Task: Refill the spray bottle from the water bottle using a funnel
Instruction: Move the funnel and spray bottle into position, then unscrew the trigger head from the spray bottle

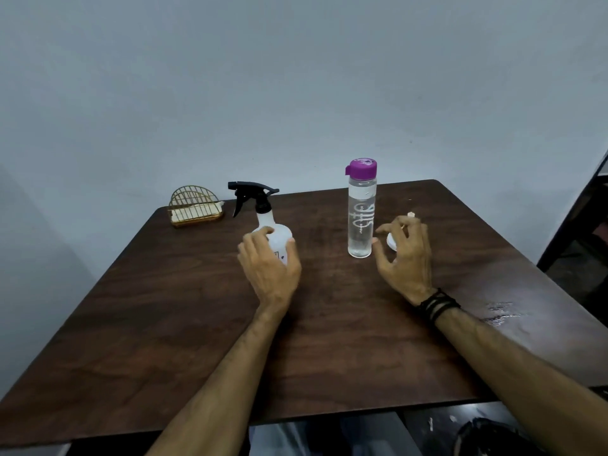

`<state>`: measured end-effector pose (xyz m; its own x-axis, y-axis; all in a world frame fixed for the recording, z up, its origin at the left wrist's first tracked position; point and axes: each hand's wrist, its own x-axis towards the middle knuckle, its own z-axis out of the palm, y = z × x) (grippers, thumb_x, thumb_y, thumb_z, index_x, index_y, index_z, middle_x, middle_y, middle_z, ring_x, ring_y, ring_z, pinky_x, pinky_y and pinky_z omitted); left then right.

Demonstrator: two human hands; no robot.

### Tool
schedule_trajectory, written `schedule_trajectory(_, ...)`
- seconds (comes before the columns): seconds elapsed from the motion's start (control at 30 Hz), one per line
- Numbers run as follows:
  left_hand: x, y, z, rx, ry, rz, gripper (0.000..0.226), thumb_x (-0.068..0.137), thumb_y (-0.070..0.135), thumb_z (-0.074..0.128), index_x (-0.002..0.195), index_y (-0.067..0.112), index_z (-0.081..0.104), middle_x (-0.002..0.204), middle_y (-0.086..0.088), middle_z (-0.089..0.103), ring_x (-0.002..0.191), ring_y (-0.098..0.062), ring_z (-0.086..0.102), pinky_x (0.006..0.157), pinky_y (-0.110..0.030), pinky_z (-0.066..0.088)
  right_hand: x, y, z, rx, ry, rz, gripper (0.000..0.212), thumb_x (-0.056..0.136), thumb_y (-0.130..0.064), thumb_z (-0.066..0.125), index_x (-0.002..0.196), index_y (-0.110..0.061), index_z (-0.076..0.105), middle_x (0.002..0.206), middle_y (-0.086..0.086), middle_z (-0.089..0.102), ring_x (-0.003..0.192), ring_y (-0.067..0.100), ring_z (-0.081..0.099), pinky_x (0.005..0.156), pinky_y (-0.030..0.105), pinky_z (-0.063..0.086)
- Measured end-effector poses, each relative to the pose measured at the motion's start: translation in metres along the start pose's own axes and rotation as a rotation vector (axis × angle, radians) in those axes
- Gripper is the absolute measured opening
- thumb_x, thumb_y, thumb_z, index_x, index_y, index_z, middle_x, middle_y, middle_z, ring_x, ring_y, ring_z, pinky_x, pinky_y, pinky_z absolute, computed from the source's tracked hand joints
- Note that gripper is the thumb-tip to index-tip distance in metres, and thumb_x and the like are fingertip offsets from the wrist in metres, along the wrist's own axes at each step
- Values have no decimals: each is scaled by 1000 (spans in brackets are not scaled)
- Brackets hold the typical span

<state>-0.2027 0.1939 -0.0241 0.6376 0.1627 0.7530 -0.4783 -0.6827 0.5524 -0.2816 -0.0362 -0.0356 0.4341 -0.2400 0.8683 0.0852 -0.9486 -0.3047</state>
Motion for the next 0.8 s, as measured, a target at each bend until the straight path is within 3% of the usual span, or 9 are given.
schedule_trajectory(0.1,19,-6,-8,-68,70,-309,47,81,40,70,116,11,57,118,-8,57,110,-25,51,93,-37,38,-8,-37,11,158,-99,-155,17,84,-15,75,97,-7,69,100,10,57,93,24,57,79,37,51)
schedule_trajectory(0.2,39,-14,-6,-117,-62,-439,51,87,51,63,125,16,58,129,-3,58,122,-24,53,103,-40,39,-12,-79,29,279,-292,-184,25,88,-24,71,109,-11,65,110,5,55,101,20,56,86,31,51)
schedule_trajectory(0.3,54,-16,1,-200,-216,-530,65,88,58,60,138,18,51,139,-2,56,129,-22,52,109,-44,40,-9,-107,59,375,-446,-31,53,87,-37,70,130,-12,53,130,2,48,120,17,50,102,31,46)
schedule_trajectory(0.4,64,-14,4,-434,-370,-647,77,84,63,60,150,27,40,145,2,53,134,-18,49,112,-43,38,0,-116,93,488,-562,199,85,81,-52,76,146,-13,37,149,2,39,136,16,41,113,32,38)
schedule_trajectory(0.5,71,-12,3,-613,-462,-647,71,94,54,59,155,26,34,152,4,45,139,-13,42,111,-30,34,11,-116,114,619,-701,366,104,75,-58,78,156,-19,25,160,-2,32,145,15,34,117,32,33)
schedule_trajectory(0.6,76,-9,2,-654,-524,-568,57,103,41,49,154,20,35,150,6,44,131,-4,40,100,-20,33,15,-114,124,697,-747,332,95,73,-59,77,151,-26,34,151,-2,43,135,15,46,112,39,44)
schedule_trajectory(0.73,78,-18,14,-680,-515,-516,47,102,37,52,144,16,49,132,1,62,122,-17,59,99,-31,49,11,-110,131,716,-737,293,76,78,-48,80,139,-28,41,137,-3,48,120,12,52,99,36,52)
schedule_trajectory(0.8,76,-19,19,-725,-483,-543,42,100,33,57,137,13,55,123,3,67,116,-13,63,100,-34,51,11,-108,132,729,-739,286,76,76,-45,81,136,-30,37,135,-2,47,119,14,54,96,34,53)
